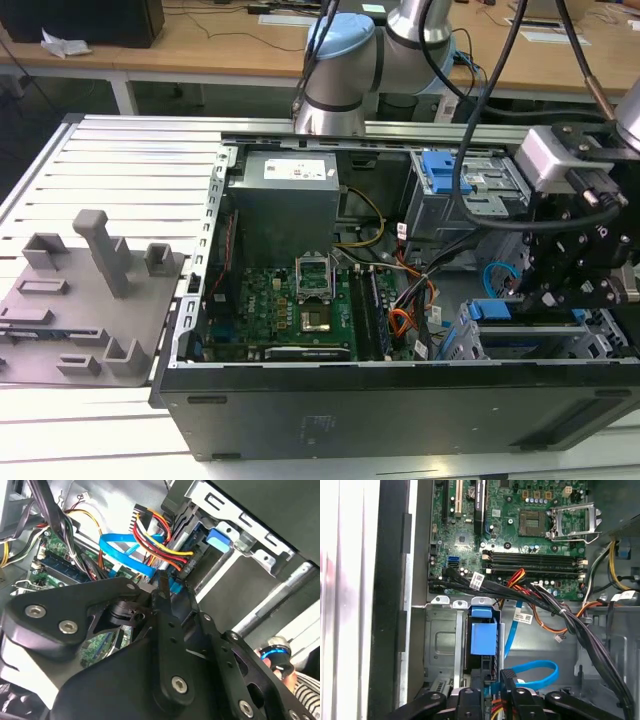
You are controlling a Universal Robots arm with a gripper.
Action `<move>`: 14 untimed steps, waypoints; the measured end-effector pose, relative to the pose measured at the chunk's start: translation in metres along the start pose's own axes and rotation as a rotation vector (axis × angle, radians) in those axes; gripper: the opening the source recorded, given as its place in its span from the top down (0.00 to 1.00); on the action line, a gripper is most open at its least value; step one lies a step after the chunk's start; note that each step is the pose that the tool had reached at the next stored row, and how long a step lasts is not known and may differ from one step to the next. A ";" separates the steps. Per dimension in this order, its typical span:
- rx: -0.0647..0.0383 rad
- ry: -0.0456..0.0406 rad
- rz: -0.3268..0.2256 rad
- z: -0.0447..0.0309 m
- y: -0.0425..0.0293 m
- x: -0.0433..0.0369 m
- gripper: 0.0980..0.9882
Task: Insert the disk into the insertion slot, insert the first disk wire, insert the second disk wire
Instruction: 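Insert the second disk wire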
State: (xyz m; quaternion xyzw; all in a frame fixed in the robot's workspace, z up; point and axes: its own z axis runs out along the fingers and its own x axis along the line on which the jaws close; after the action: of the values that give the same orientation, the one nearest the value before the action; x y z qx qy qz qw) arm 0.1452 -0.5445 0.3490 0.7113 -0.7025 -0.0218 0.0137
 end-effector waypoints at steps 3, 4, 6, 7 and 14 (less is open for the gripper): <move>0.001 0.0001 0.000 -0.0118 0.0007 -0.0006 0.78; 0.002 0.0001 0.000 -0.0143 0.0008 -0.0007 0.79; 0.002 0.0003 0.000 -0.0210 0.0011 -0.0010 0.94; 0.002 0.0004 0.000 -0.0244 0.0013 -0.0010 0.94; 0.007 0.0004 0.000 -0.0277 0.0074 -0.0011 0.99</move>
State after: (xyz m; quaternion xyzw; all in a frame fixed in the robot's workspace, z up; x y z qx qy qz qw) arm 0.1392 -0.5438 0.3770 0.7113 -0.7025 -0.0192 0.0114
